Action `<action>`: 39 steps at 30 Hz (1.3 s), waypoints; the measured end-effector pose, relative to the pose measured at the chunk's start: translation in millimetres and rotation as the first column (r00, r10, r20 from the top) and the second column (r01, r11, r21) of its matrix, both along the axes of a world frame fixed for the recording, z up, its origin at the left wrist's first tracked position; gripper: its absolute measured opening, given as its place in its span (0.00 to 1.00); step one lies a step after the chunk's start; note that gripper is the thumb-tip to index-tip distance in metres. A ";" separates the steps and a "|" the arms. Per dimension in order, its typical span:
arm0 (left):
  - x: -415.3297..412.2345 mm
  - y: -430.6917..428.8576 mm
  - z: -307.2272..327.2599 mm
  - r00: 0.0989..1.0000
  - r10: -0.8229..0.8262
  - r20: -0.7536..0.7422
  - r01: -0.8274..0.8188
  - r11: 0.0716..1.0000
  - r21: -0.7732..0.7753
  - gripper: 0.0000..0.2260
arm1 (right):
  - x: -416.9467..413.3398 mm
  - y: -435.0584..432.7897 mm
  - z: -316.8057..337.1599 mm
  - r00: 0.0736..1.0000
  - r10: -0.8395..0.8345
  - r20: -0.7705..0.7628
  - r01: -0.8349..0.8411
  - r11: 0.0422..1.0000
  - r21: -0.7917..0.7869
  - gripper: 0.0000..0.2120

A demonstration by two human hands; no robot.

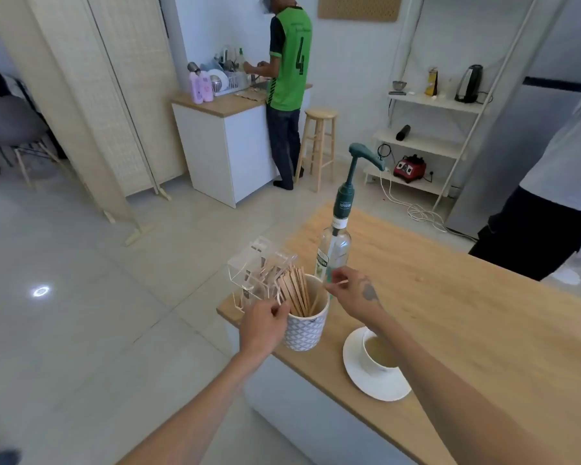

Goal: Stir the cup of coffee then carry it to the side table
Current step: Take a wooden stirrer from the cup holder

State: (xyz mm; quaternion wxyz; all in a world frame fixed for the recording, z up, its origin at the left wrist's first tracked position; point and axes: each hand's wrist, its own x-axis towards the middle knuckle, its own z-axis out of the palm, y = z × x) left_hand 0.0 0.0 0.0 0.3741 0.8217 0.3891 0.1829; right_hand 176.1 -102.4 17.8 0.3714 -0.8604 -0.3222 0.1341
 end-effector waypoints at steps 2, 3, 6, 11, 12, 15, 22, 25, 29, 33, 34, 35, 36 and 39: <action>1.4 0.5 -3.4 0.999 0.028 0.017 -0.027 0.998 -0.062 0.21 | 2.6 5.6 -0.6 1.000 -0.011 -0.018 0.011 1.000 0.018 0.14; 1.7 0.8 -5.5 0.999 0.044 0.023 -0.042 0.996 -0.083 0.21 | 3.2 8.3 -1.9 1.000 -0.005 -0.025 0.006 1.000 0.017 0.13; 1.4 -0.9 -3.1 0.997 0.064 0.038 -0.058 0.989 -0.137 0.19 | 3.4 17.1 -4.4 0.999 -0.012 -0.046 0.012 1.000 -0.001 0.10; 2.1 -1.6 -5.6 0.995 0.091 0.048 -0.083 0.985 -0.152 0.20 | 6.6 22.8 -7.1 0.997 -0.053 -0.053 0.053 0.999 0.005 0.07; 1.7 -3.7 -4.0 0.995 0.085 0.046 -0.077 0.986 -0.148 0.20 | 7.1 22.4 -7.0 0.997 -0.053 -0.053 0.054 0.998 0.019 0.06; 0.9 -4.7 -4.4 0.997 0.064 0.052 -0.056 0.988 -0.141 0.19 | 7.2 18.8 -3.0 0.997 -0.070 -0.039 0.073 0.995 0.063 0.06; -1.3 -2.0 -3.6 0.999 0.020 0.027 -0.016 0.990 -0.138 0.16 | -0.4 -6.6 31.7 0.982 -0.181 -0.056 0.189 0.913 0.362 0.06; -2.6 -0.1 -3.3 1.000 -0.002 0.028 0.005 0.992 -0.128 0.17 | -6.0 -28.9 58.9 0.956 -0.275 -0.099 0.284 0.797 0.533 0.04; -5.8 0.8 -5.4 0.998 -0.051 0.026 0.054 0.993 -0.103 0.18 | -19.6 -73.1 77.7 0.916 -0.391 -0.090 0.366 0.723 0.586 0.10; -14.2 -7.9 -10.4 0.991 -0.096 0.091 0.101 0.993 -0.061 0.20 | -39.1 -126.1 61.6 0.882 -0.449 -0.140 0.448 0.712 0.541 0.09; -15.9 -13.4 -12.8 0.986 -0.123 0.114 0.129 0.990 -0.048 0.21 | -44.1 -140.2 55.4 0.867 -0.470 -0.166 0.481 0.703 0.524 0.10; -17.0 -20.4 -15.0 0.979 -0.161 0.128 0.167 0.985 -0.039 0.21 | -48.8 -153.4 49.9 0.850 -0.491 -0.193 0.514 0.690 0.510 0.10; -17.4 -27.4 -18.6 0.972 -0.202 0.123 0.209 0.977 -0.040 0.22 | -52.4 -164.4 44.6 0.834 -0.508 -0.215 0.542 0.679 0.495 0.10; -11.7 -45.4 -29.6 0.941 -0.331 0.065 0.336 0.937 -0.095 0.22 | -59.7 -191.5 29.7 0.797 -0.545 -0.260 0.600 0.663 0.448 0.10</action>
